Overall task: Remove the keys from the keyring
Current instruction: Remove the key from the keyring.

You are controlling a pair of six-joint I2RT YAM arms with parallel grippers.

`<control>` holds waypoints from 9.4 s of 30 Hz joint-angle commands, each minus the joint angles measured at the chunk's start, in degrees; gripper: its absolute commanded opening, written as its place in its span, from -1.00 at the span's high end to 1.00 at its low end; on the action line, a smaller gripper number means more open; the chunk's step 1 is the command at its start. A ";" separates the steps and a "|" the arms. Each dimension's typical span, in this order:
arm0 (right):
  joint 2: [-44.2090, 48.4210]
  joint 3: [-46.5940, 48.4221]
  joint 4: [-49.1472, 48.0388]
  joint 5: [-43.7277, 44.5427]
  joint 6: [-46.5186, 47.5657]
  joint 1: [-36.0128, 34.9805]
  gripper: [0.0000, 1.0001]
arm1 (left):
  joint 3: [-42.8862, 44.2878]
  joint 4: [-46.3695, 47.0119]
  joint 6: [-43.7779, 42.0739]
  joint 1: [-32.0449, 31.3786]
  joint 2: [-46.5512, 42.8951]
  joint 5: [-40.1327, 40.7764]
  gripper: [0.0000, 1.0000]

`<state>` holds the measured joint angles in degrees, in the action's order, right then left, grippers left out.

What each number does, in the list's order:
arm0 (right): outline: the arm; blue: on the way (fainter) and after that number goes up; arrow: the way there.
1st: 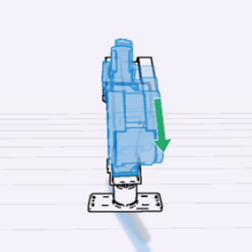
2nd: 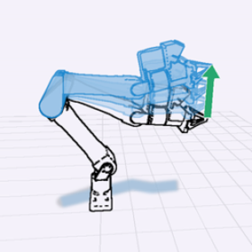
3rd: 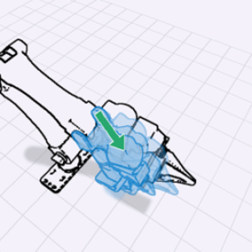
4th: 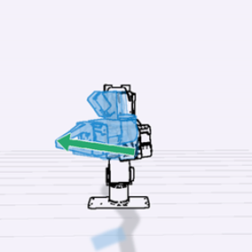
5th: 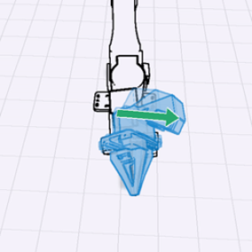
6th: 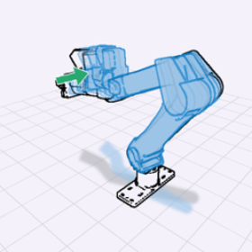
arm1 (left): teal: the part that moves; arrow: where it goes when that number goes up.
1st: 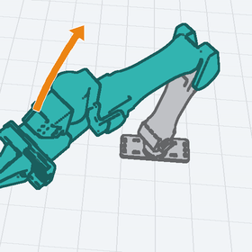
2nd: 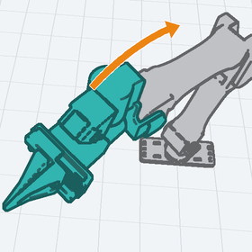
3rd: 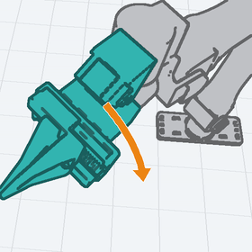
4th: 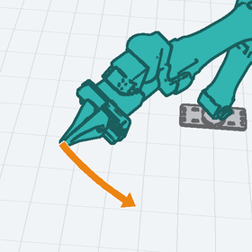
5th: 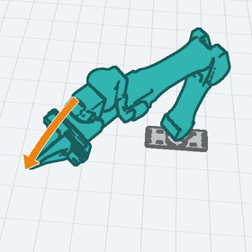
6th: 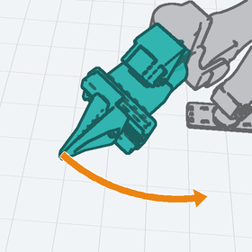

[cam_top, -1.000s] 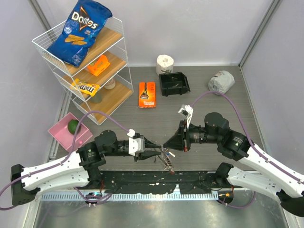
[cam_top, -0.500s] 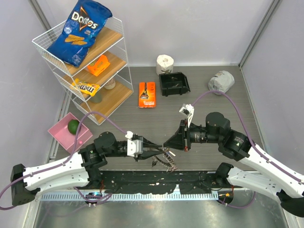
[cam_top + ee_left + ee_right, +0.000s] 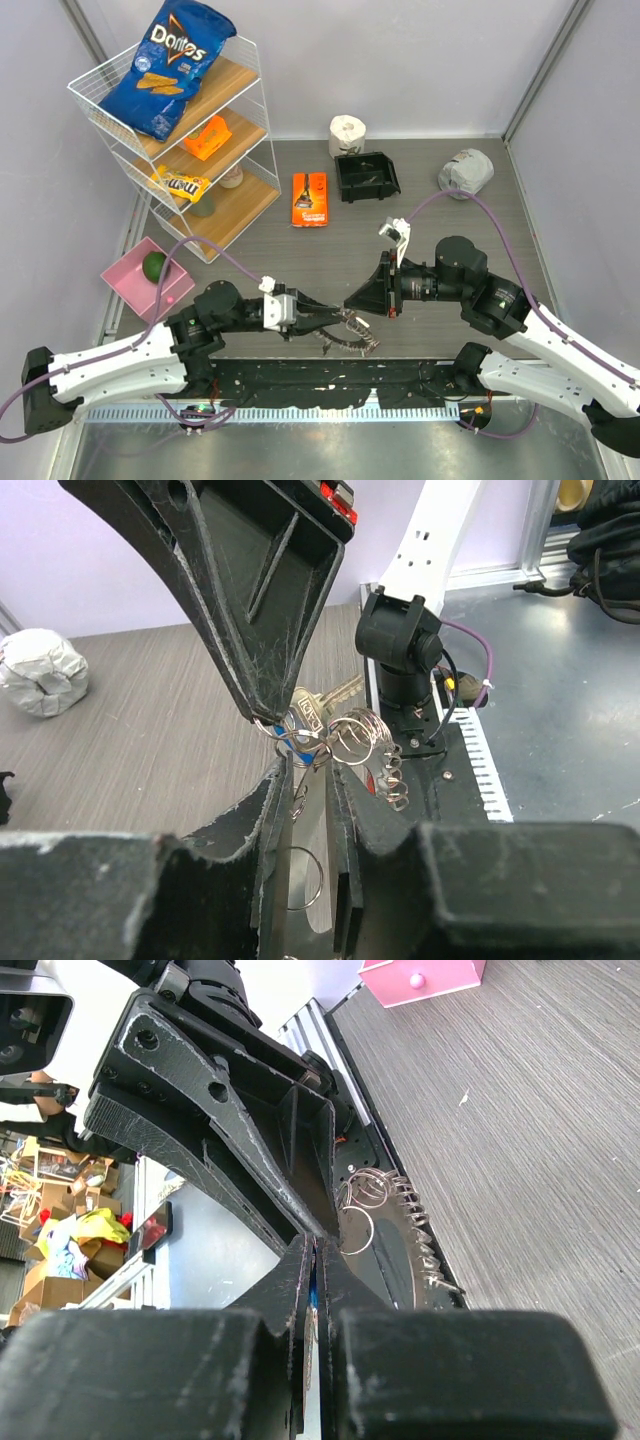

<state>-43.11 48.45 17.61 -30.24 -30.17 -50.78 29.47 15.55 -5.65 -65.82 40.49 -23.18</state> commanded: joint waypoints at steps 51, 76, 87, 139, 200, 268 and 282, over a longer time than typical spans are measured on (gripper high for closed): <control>0.84 5.78 -2.14 12.49 -1.11 -0.10 0.90 | -0.21 13.63 5.30 -0.01 2.31 10.44 0.38; 1.63 4.46 -3.28 11.78 -1.99 -0.10 0.90 | 0.23 16.09 8.02 -0.27 6.01 14.04 0.83; 3.47 4.37 -0.38 10.64 1.87 -0.10 0.90 | 4.18 5.38 10.04 -0.27 4.51 16.85 1.00; 0.40 4.64 3.31 14.51 4.51 -1.25 0.89 | 6.83 -6.86 14.17 1.57 0.81 6.31 0.20; 1.72 3.15 5.86 13.99 6.00 -1.33 0.90 | 9.63 -6.14 19.01 1.22 8.90 18.08 1.00; 3.39 -1.52 0.50 12.84 12.68 -5.03 0.90 | 18.33 -26.16 9.28 8.69 7.41 -3.98 0.18; 2.78 2.78 -4.69 -3.85 24.54 -5.03 0.90 | 31.42 -40.77 -12.54 12.03 17.77 -24.27 -0.15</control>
<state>-39.62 46.30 18.35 -27.03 -11.05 -55.51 56.18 -20.60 -11.27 -54.94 54.96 -38.94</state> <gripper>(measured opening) 0.066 0.586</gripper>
